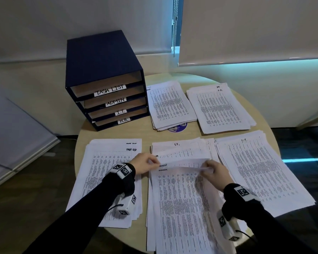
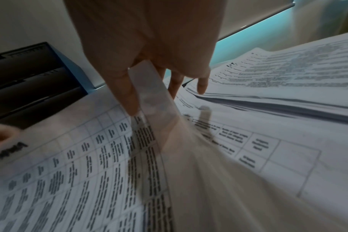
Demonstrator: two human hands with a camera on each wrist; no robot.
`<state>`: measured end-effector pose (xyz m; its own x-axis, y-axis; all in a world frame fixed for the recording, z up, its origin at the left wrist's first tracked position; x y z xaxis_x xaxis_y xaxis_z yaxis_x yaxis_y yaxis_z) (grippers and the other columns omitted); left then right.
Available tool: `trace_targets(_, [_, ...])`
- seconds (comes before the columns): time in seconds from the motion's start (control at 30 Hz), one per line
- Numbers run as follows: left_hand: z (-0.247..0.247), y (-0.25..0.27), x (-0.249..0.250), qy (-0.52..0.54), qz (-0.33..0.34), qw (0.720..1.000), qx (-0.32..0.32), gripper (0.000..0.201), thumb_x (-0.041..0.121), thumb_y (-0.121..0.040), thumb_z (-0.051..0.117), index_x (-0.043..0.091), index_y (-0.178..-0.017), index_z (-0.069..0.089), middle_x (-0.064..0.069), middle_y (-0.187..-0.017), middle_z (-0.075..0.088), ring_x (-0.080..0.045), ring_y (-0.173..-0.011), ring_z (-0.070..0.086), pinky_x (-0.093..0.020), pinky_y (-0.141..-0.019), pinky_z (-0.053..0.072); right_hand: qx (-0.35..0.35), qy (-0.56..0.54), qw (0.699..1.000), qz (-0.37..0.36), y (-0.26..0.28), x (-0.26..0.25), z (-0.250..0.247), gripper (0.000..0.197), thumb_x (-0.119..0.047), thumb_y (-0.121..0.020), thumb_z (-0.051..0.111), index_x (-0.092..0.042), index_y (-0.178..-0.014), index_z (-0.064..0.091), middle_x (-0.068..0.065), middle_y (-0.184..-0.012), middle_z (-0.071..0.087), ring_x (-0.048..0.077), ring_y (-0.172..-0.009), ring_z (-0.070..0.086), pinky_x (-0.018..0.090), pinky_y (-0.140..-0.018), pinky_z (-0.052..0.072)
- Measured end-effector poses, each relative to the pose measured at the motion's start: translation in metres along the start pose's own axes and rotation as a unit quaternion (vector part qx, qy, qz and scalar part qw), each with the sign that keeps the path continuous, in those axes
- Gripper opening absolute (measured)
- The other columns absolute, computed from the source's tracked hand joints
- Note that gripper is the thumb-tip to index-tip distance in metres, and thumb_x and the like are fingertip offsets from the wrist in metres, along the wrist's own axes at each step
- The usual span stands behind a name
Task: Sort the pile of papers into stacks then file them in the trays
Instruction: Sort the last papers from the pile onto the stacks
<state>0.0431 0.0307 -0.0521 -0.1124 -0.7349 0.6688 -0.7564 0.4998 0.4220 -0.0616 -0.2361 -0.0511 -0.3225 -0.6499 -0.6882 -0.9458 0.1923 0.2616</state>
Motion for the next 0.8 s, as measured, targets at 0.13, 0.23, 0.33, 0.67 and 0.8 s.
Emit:
trace_targets(0.13, [0.003,-0.012,-0.011,-0.063,-0.032,0.995,0.074,0.034,0.001,-0.099,0.035,0.010,-0.122,0.058,-0.008,-0.127,0.055,-0.023,-0.118,0.053,-0.026,-0.097,0.040,-0.058,-0.056,0.997,0.002,0.008,-0.006,-0.001,0.027,-0.002,-0.079,0.065,-0.019,-0.062,0.051,-0.005,-0.060,0.055,0.011,-0.057,0.049,0.014,-0.050,0.035])
trace_targets(0.23, [0.008,-0.020,-0.014,-0.115,-0.035,0.991,0.051,0.024,0.004,-0.095,0.045,0.013,-0.107,0.064,-0.006,-0.121,0.054,-0.023,-0.113,0.055,-0.033,-0.102,0.041,-0.086,-0.051,0.995,0.026,0.010,-0.004,0.000,0.023,-0.003,-0.075,0.065,-0.017,-0.063,0.052,-0.005,-0.058,0.050,0.011,-0.054,0.042,0.017,-0.048,0.030])
trace_targets(0.33, [0.010,-0.024,-0.015,-0.145,-0.032,0.987,0.054,0.027,0.014,-0.090,0.058,0.017,-0.116,0.057,-0.002,-0.122,0.048,-0.021,-0.110,0.056,-0.036,-0.100,0.044,-0.103,-0.058,0.992,0.036,0.012,-0.002,0.002,0.021,-0.005,-0.074,0.064,-0.018,-0.063,0.051,-0.002,-0.060,0.050,0.014,-0.057,0.041,0.025,-0.053,0.030])
trace_targets(0.67, [-0.004,-0.031,-0.019,-0.075,-0.101,0.981,0.147,0.010,0.014,-0.090,0.058,0.018,-0.099,0.058,-0.004,-0.106,0.060,-0.022,-0.099,0.059,-0.029,-0.085,0.046,-0.074,-0.142,0.987,0.033,0.009,-0.005,0.002,0.013,0.003,-0.077,0.057,-0.009,-0.076,0.060,0.002,-0.068,0.062,0.016,-0.057,0.052,0.023,-0.054,0.039])
trace_targets(0.8, [-0.008,-0.027,-0.017,-0.045,-0.099,0.983,0.151,0.006,0.018,-0.087,0.064,0.020,-0.086,0.058,0.002,-0.082,0.058,-0.020,-0.079,0.055,-0.025,-0.067,0.039,-0.063,-0.156,0.985,0.036,0.008,-0.005,0.000,0.019,0.004,-0.078,0.058,-0.013,-0.072,0.058,-0.001,-0.065,0.059,0.010,-0.052,0.051,0.018,-0.050,0.039])
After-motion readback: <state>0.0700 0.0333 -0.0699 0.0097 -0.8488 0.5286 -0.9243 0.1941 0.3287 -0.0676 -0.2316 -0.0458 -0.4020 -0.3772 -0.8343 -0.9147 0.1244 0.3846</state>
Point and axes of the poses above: each hand's wrist, its own y-axis away from the middle knuckle, its own z-axis out of the palm, x = y × z, the point moved 3 cm from there along -y, towards the middle knuckle
